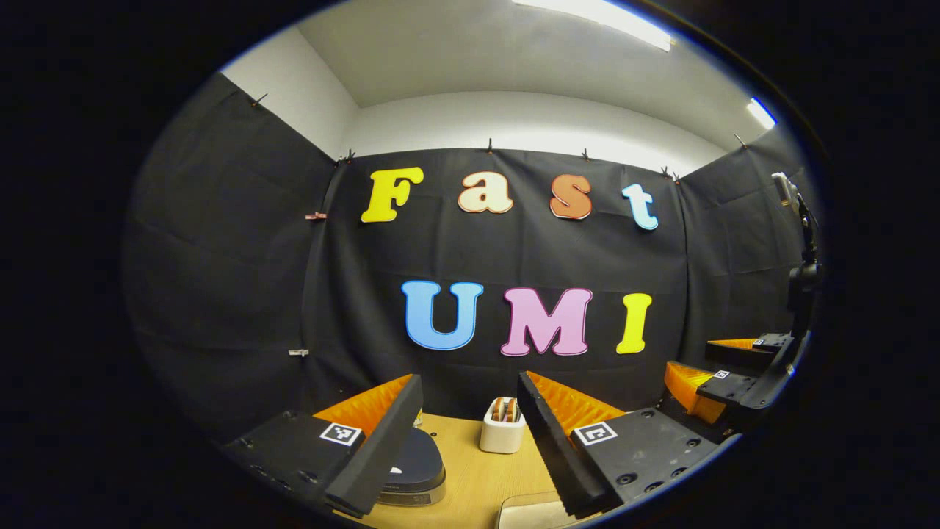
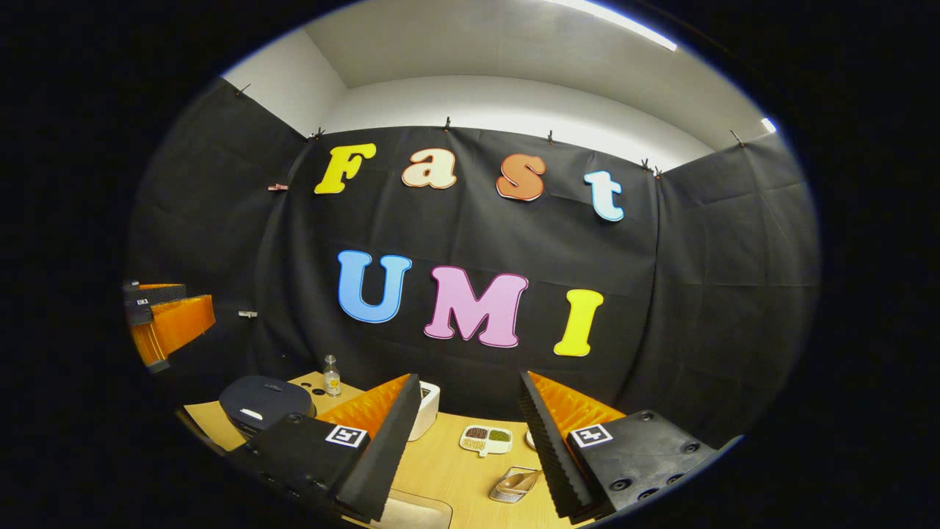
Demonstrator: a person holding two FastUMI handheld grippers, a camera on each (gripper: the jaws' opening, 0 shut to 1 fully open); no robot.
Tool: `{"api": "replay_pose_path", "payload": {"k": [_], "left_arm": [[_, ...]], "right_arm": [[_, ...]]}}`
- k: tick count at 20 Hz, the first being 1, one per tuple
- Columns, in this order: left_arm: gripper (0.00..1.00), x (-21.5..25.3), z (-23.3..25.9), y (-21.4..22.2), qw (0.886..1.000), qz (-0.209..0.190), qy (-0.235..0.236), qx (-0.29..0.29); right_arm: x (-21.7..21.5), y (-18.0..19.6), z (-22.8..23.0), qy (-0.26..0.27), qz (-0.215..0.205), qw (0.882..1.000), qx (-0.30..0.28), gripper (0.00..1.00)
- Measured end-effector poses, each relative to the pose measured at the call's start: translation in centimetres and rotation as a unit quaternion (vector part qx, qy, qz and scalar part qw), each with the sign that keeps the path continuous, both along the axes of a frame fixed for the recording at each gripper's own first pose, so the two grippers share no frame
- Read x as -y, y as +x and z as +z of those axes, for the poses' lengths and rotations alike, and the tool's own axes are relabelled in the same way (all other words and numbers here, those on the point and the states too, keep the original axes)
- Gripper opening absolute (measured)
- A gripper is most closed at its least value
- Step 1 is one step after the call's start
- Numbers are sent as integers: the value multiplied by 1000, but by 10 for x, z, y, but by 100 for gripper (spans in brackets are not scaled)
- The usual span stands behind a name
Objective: Close the left gripper, press the button to open the rice cooker; take a wooden spoon from the chopstick holder with the right hand, scoop a spoonful of rice and pour it into the rice cooker, then put the wooden spoon back into the chopstick holder.
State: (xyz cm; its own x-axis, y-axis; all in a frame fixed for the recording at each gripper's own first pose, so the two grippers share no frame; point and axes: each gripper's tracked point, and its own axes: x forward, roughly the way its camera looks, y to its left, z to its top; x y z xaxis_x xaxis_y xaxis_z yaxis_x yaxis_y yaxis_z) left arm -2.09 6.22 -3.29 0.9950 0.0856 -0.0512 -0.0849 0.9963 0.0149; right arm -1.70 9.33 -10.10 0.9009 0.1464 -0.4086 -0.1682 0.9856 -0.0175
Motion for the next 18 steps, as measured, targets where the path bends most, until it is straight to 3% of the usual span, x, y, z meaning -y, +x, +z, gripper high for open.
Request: {"api": "replay_pose_path", "payload": {"k": [6, 13, 18], "left_arm": [[90, -50, -43, 7, 999, 34, 6, -34], [89, -105, -140, 20, 990, 67, 18, -122], [64, -135, -206, 38, 976, 105, -13, -189]], "right_arm": [[-39, -12, -4, 5, 27, 1000, -14, 85], [-70, -21, -4, -7, 45, 999, -27, 85], [-77, -22, -5, -22, 44, 998, -30, 85]]}}
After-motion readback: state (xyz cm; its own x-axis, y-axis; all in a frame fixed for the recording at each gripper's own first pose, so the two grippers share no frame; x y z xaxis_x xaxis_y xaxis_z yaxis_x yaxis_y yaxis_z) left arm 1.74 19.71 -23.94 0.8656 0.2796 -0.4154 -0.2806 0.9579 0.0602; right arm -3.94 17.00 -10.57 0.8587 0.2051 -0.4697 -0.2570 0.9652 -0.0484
